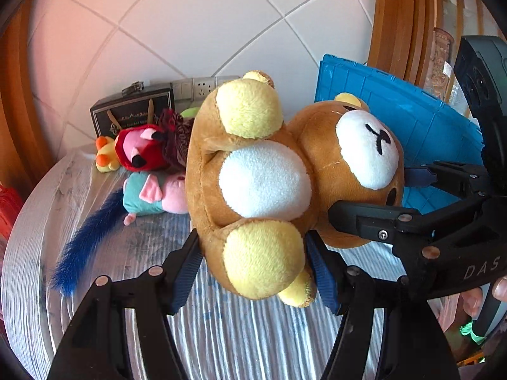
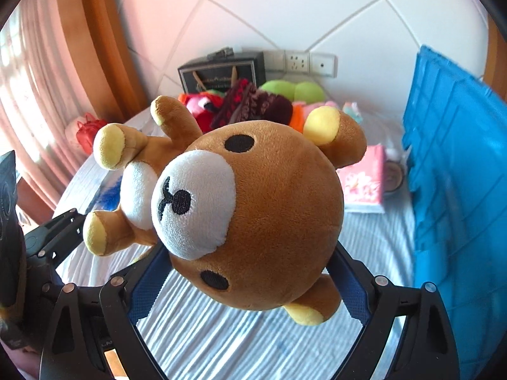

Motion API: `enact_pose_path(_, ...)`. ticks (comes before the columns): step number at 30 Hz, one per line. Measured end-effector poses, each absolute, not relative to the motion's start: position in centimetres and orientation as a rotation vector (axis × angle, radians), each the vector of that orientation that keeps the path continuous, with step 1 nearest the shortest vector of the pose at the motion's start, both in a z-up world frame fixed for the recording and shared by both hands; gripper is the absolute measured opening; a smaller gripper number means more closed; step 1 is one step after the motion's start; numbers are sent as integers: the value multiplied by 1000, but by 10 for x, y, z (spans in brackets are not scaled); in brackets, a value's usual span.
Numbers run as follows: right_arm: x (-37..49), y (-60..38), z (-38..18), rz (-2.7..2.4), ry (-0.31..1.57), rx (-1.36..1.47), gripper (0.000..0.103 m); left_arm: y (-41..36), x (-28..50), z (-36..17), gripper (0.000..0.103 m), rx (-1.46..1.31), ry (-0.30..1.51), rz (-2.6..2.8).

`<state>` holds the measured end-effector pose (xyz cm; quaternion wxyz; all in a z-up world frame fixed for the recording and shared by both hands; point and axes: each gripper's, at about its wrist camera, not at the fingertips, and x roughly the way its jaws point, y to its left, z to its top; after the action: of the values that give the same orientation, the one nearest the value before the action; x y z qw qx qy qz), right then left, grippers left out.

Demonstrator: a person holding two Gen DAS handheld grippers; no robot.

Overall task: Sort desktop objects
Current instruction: 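Lift and carry the teddy bear with both grippers over the crate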

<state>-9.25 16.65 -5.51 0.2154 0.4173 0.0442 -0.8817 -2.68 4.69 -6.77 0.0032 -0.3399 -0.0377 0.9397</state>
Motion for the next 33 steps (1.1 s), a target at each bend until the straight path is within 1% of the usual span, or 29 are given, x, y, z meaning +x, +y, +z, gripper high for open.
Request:
enact_pose_path(6,-74,192,-17,-2526,125,1044,95,76,-22,-33,64,-912,-39,2967)
enact_pose_path(14,-51,234,30,-2639,124,895,95,119,-21,9,64,-731,13,2967)
enact_pose_path(22,-33,286,68,-2770,104,779,95,183,-32,48,64,-581,89,2911)
enact_pose_path(27,-15,336,87,-2866,58,723,95,236,-47,70,64,-539,142,2840)
enact_pose_path(33,-2,404,97,-2973,-25,711,95,303,-70,86,64,-559,195,2739)
